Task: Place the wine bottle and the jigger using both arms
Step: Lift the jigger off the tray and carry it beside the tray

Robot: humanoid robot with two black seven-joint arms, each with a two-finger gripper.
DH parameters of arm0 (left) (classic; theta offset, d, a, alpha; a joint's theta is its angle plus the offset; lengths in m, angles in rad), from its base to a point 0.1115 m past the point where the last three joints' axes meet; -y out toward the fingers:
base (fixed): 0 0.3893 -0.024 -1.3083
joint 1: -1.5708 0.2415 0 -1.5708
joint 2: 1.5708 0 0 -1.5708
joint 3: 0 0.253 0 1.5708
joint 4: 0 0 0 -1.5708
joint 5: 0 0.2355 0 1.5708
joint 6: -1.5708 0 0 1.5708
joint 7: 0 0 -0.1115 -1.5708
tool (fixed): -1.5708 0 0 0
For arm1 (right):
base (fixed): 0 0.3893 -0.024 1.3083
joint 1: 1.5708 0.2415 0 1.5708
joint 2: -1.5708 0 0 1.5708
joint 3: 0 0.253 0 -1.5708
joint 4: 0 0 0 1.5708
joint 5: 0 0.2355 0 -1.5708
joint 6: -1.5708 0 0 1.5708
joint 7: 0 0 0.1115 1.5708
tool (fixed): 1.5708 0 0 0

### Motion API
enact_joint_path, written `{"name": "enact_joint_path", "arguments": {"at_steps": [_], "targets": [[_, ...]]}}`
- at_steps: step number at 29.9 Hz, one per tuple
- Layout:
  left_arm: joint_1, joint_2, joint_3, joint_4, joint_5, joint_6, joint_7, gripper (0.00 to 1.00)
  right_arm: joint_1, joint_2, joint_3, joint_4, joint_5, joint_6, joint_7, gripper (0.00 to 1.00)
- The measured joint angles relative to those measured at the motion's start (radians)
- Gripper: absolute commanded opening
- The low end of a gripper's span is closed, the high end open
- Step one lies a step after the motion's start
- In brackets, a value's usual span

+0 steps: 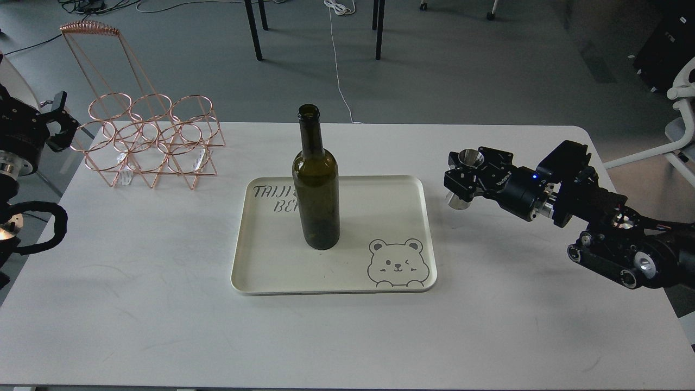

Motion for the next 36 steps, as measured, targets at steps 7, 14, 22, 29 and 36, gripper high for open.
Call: {"name": "enact_joint_path", "arguments": {"at_steps": [7,14,22,29,36], "targets": [[0.001,-0.002,0.000,-0.002,0.000,0.002,0.000,0.99,-0.097,-0.093,0.066,0.002,0.050,0.000,0.000,0.05],[0.000,-0.011,0.000,-0.007,0.002,0.004,0.000,0.99,-0.171,-0.114,0.078,-0.012,0.085,0.000,0.000,0.05],[-0.003,-0.014,0.004,-0.009,0.003,0.004,0.000,0.99,-0.212,-0.109,0.078,-0.017,0.094,0.000,0.000,0.14],[-0.005,-0.014,0.009,-0.009,0.003,0.000,0.000,0.99,-0.233,-0.104,0.076,-0.017,0.111,0.000,0.000,0.24],[-0.010,-0.011,0.008,-0.009,0.003,0.001,0.000,0.99,-0.235,-0.103,0.070,-0.011,0.111,0.000,0.000,0.36]]}}
